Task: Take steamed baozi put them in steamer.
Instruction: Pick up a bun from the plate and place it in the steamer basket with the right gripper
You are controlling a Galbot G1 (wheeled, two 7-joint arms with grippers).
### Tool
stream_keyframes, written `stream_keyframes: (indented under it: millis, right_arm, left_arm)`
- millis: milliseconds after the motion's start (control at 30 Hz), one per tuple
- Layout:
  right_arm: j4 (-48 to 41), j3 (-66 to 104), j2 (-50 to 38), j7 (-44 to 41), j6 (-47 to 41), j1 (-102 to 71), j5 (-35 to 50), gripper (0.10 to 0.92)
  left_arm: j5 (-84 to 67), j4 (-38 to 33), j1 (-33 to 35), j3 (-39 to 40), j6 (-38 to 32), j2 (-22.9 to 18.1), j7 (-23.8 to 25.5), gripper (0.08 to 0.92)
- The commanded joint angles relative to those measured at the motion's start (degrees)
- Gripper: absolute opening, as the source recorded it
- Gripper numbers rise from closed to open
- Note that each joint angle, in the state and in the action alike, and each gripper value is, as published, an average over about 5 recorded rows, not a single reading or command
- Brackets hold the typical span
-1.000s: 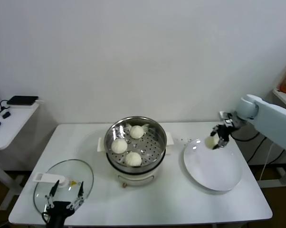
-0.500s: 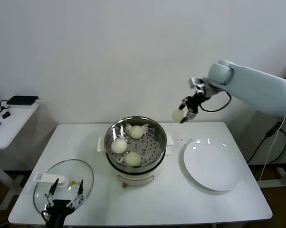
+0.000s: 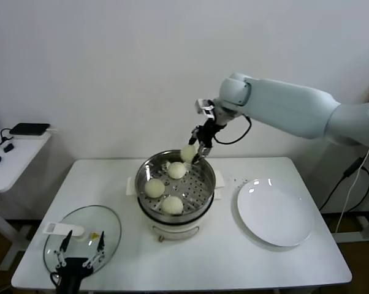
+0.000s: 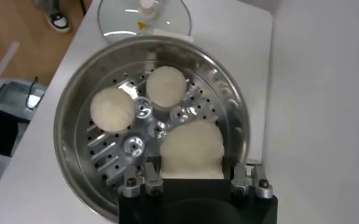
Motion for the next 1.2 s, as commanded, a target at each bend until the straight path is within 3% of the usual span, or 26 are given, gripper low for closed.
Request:
stream_keyframes:
  millis: [33,533,1200]
  right_arm:
    - [3.71,-1.35,1.0,1.29,-0.95,-2.99,-0.08,0.645]
    - [5.61,-1.87,-4.57,1.97,-1.03,-7.27,-5.23,0.645]
    - [4.16,-1.03,-3.61,2.18,-0.74,-8.89,-6.25,0.69]
  left_arm:
    - [-0.19,0.1,0.05,-0.02,-0.04,0.07,-0.15,0.823]
    - [0.02,0.57,-0.07,0.07,0.02,-0.22,-0.11,0.823]
    - [0.03,1.14,-0.34,0.07,-0.05,-0.16,-0.11,0.823]
